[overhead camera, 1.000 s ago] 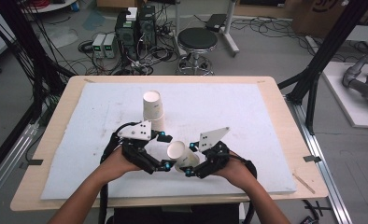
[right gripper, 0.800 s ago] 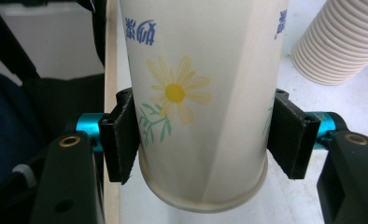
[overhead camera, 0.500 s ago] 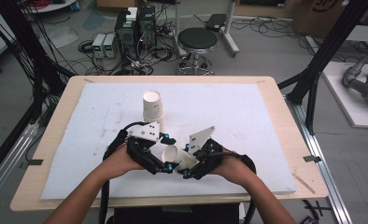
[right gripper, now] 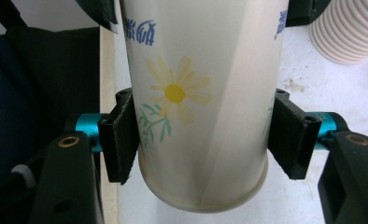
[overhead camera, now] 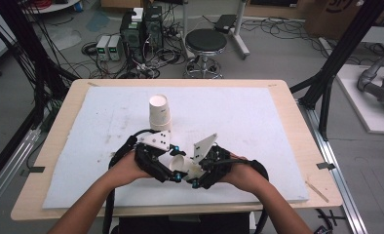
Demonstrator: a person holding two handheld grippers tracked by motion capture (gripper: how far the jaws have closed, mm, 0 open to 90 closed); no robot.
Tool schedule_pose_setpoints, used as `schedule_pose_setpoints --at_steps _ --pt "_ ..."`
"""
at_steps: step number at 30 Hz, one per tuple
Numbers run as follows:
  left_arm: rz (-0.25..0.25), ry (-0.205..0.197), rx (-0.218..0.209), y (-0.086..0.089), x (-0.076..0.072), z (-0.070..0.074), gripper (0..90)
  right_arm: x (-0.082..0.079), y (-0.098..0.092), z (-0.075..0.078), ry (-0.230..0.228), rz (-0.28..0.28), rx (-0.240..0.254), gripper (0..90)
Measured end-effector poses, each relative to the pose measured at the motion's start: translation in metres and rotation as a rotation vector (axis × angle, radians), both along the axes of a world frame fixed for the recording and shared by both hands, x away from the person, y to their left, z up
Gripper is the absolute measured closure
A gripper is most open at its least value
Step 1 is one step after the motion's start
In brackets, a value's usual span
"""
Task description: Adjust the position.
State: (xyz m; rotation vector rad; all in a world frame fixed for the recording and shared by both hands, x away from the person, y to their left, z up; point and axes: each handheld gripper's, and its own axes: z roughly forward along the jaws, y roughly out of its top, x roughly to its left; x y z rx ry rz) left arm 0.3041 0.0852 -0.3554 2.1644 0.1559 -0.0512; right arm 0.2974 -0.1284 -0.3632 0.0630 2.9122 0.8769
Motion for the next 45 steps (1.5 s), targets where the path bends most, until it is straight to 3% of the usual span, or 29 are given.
schedule_pose_setpoints --at_steps 7,11,22,26,32,37,39,45 --pt "-0.013 -0.006 0.029 -0.002 -0.001 -0.002 35.9 0.000 0.001 -0.002 0.012 0.005 -0.026 33.4" --pt "0.003 -0.007 0.005 0.001 -0.001 -0.003 36.4 -0.001 -0.001 -0.003 0.048 -0.018 -0.003 23.2" --pt "0.072 0.007 -0.111 0.026 -0.002 -0.015 36.5 -0.002 -0.022 0.004 0.054 -0.063 0.210 21.4" --pt "0.105 0.016 -0.169 0.034 -0.005 -0.020 36.5 -0.006 -0.028 0.003 0.034 -0.091 0.291 21.4" --pt "0.135 0.003 -0.217 0.043 -0.010 -0.025 36.3 -0.010 -0.040 -0.003 0.021 -0.141 0.416 21.4" --pt "0.153 -0.006 -0.259 0.048 -0.012 -0.029 36.3 -0.014 -0.047 -0.010 0.011 -0.172 0.479 21.4" --pt "0.158 -0.013 -0.274 0.051 -0.014 -0.030 36.3 -0.014 -0.049 -0.014 0.029 -0.176 0.503 21.4" --pt "0.169 -0.026 -0.319 0.056 -0.017 -0.029 36.2 -0.015 -0.052 -0.027 0.038 -0.202 0.540 20.7"
